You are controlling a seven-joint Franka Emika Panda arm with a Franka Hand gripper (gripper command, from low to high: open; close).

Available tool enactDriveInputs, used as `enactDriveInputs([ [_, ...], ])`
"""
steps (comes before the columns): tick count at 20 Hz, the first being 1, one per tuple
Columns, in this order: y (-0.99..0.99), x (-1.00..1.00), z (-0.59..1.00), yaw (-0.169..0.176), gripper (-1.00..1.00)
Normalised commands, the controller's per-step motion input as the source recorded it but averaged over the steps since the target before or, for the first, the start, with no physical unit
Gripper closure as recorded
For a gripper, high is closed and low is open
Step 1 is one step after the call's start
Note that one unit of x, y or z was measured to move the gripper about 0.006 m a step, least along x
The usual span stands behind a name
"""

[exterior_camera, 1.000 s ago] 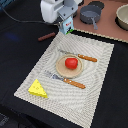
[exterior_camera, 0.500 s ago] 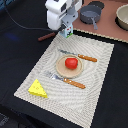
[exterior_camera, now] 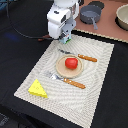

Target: Interact with the objects in diverse but meaningful ways.

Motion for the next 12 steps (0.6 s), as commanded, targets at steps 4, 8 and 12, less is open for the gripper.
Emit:
enactDriveInputs([
  [4, 0.38, 0.30, 0.95, 0.000, -1.00],
  [8, 0.21, 0.07, 0.69, 0.008, -1.00],
  [12, -0.06, -0.65, 0.09, 0.046, -1.00],
])
